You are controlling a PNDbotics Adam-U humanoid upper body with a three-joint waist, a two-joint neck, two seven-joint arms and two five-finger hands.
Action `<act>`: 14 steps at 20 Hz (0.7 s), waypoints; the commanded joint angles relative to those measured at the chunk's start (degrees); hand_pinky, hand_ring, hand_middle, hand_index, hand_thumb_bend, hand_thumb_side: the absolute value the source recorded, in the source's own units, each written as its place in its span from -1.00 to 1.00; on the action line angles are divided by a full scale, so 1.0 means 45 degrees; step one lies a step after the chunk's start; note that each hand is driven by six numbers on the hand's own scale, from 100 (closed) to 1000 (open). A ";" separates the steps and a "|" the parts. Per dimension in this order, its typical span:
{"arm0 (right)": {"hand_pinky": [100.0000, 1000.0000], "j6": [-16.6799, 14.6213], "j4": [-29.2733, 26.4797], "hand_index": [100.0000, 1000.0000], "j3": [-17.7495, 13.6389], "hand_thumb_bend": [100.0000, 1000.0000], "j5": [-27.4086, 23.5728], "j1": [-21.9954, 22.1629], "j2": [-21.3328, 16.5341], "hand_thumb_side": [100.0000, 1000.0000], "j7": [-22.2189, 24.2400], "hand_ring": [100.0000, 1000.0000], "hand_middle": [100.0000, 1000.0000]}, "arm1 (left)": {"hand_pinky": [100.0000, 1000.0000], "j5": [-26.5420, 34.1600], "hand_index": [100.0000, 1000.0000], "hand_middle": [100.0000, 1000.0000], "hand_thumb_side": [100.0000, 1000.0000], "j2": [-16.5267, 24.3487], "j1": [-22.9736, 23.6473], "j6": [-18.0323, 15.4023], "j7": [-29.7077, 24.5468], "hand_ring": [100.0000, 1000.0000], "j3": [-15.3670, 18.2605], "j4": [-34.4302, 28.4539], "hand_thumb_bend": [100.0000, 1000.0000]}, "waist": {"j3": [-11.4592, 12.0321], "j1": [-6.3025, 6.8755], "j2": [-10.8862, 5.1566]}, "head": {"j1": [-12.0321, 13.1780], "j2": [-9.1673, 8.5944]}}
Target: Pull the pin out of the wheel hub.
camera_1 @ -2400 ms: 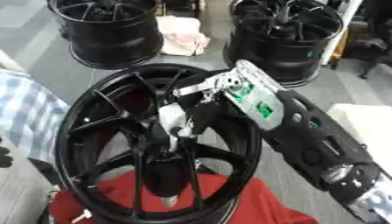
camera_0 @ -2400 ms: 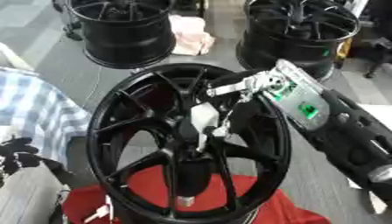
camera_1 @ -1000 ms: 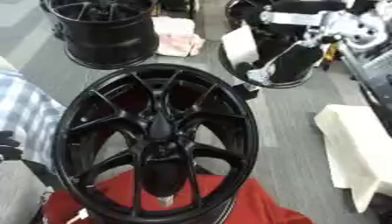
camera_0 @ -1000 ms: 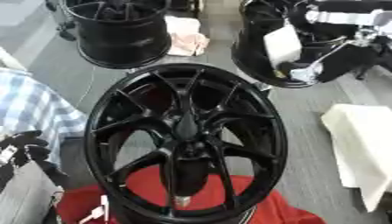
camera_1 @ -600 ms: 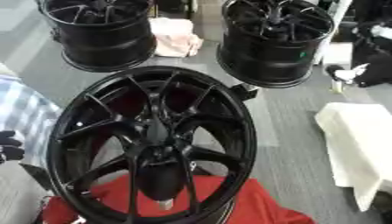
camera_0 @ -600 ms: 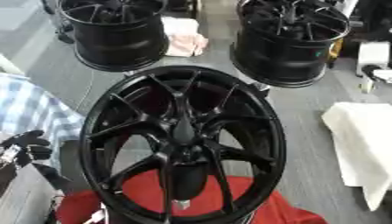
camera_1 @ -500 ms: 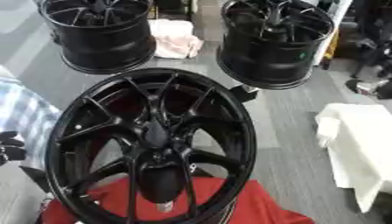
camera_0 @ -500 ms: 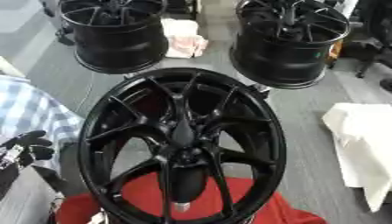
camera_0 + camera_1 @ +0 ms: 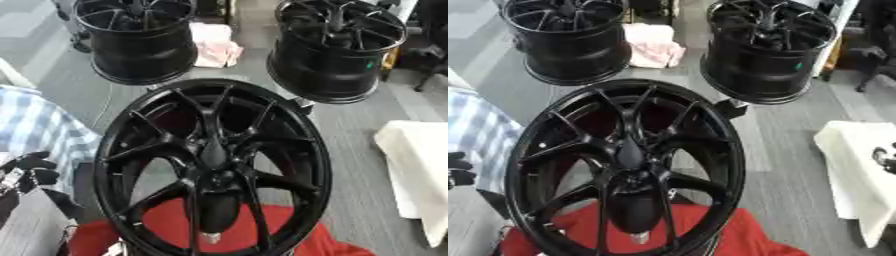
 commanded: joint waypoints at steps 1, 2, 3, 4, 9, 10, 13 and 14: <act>0.42 -0.0633 -0.1353 0.69 -0.0134 -1.00 -0.0647 0.0380 0.0585 -0.06 -0.0712 0.40 0.47 | 0.43 -0.0062 0.63 0.22 0.32 0.0272 -0.0092 -0.0132 -0.0195 0.30 -0.0148 0.0016 -0.70 | 0.0081 0.0030 -0.0186 | -0.0242 0.0068; 0.41 -0.0843 -0.1695 0.68 0.0120 -1.00 -0.0856 0.0494 0.0888 -0.06 -0.0922 0.39 0.46 | 0.43 -0.0074 0.62 0.22 0.32 0.0280 -0.0091 -0.0188 -0.0232 0.30 -0.0166 0.0077 -0.70 | 0.0098 0.0053 -0.0189 | -0.0279 0.0069; 0.40 -0.1059 -0.2046 0.67 0.0389 -1.00 -0.1071 0.0629 0.1200 -0.04 -0.1138 0.38 0.45 | 0.44 -0.0091 0.62 0.22 0.32 0.0293 -0.0094 -0.0250 -0.0268 0.31 -0.0180 0.0145 -0.71 | 0.0106 0.0069 -0.0185 | -0.0305 0.0064; 0.40 -0.1275 -0.2396 0.67 0.0670 -1.00 -0.1288 0.0791 0.1525 -0.04 -0.1355 0.38 0.45 | 0.44 -0.0112 0.62 0.22 0.32 0.0309 -0.0104 -0.0320 -0.0307 0.31 -0.0195 0.0226 -0.71 | 0.0114 0.0096 -0.0176 | -0.0325 0.0057; 0.37 -0.2374 -0.2049 0.64 0.1381 -1.00 -0.2386 0.1104 0.2810 -0.05 -0.2453 0.33 0.40 | 0.44 -0.0165 0.62 0.23 0.32 0.0464 -0.0155 -0.0747 -0.0459 0.32 -0.0207 0.0734 -0.71 | 0.0132 0.0171 -0.0137 | -0.0357 0.0015; 0.37 -0.2587 -0.1744 0.63 0.1430 -1.00 -0.2599 0.1112 0.2936 -0.06 -0.2667 0.32 0.39 | 0.44 -0.0181 0.62 0.23 0.33 0.0493 -0.0157 -0.0828 -0.0493 0.32 -0.0211 0.0870 -0.71 | 0.0131 0.0182 -0.0127 | -0.0353 0.0020; 0.37 -0.3206 -0.0857 0.61 0.1482 -1.00 -0.3218 0.1129 0.3132 -0.07 -0.3285 0.31 0.37 | 0.45 -0.0185 0.62 0.24 0.33 0.0558 -0.0169 -0.1092 -0.0620 0.33 -0.0226 0.1285 -0.71 | 0.0140 0.0210 -0.0091 | -0.0330 0.0013; 0.36 -0.3418 -0.0583 0.60 0.1546 -1.00 -0.3430 0.1119 0.3113 -0.07 -0.3497 0.30 0.37 | 0.45 -0.0159 0.62 0.24 0.32 0.0573 -0.0162 -0.1183 -0.0651 0.33 -0.0223 0.1427 -0.71 | 0.0144 0.0216 -0.0082 | -0.0318 0.0023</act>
